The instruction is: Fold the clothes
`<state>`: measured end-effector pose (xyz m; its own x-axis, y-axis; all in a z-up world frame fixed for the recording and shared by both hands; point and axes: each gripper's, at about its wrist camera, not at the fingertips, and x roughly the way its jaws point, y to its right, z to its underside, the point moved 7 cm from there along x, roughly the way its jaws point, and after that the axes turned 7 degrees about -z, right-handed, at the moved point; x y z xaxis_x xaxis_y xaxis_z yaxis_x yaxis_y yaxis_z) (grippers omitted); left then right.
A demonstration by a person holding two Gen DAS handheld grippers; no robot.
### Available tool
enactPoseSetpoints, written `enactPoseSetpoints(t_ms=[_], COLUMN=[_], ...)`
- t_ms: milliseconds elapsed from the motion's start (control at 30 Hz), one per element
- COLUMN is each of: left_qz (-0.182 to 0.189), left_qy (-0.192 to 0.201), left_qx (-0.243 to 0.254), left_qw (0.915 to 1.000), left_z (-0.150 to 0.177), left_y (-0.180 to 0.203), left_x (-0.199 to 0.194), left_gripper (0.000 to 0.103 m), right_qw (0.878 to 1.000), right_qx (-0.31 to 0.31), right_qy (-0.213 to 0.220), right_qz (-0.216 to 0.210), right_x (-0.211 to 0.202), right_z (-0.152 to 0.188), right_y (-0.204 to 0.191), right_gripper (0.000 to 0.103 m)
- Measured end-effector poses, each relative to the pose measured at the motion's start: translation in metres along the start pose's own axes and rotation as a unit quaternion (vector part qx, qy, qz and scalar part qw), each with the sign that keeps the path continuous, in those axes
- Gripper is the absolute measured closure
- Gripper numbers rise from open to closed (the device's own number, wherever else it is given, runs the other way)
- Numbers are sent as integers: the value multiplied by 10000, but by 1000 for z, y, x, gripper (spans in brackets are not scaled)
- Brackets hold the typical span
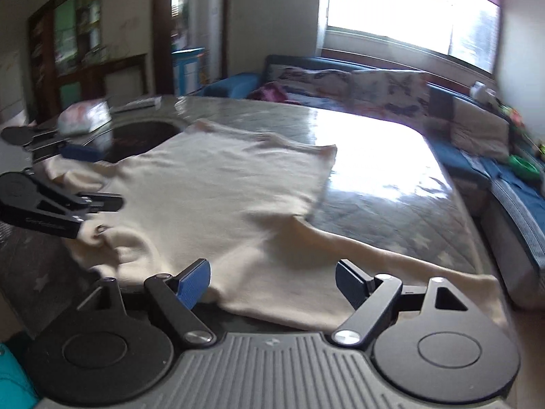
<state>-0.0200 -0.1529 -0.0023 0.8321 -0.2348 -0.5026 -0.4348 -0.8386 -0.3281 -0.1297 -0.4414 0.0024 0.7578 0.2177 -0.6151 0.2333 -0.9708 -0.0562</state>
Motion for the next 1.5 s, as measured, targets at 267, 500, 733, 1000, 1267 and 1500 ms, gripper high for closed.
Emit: enactPoseSetpoints(t_ms=[267, 500, 733, 1000, 1267, 1500], left_qz=[487, 803, 843, 768, 671, 810], left_qy=[102, 71, 35, 96, -77, -42], left_qx=[66, 397, 649, 454, 289, 496], left_qw=[9987, 9960, 9943, 9960, 9973, 9955], left_z=[-19, -21, -13, -26, -24, -23], left_y=[46, 83, 95, 84, 77, 91], left_x=[10, 21, 25, 22, 28, 27], left_gripper=[24, 25, 25, 24, 24, 23], right_qw=[9878, 9743, 9654, 9605, 9526, 9560], right_qx=[1046, 1448, 1569, 2028, 2200, 2099], right_qy=[-72, -166, -13, 4, 262, 622], right_qz=[1148, 1717, 2083, 1904, 2083, 1954], right_x=[-5, -12, -20, -25, -23, -30], right_z=[24, 44, 43, 55, 53, 34], right_y=[88, 133, 161, 163, 168, 167], right_gripper=[39, 58, 61, 61, 80, 95])
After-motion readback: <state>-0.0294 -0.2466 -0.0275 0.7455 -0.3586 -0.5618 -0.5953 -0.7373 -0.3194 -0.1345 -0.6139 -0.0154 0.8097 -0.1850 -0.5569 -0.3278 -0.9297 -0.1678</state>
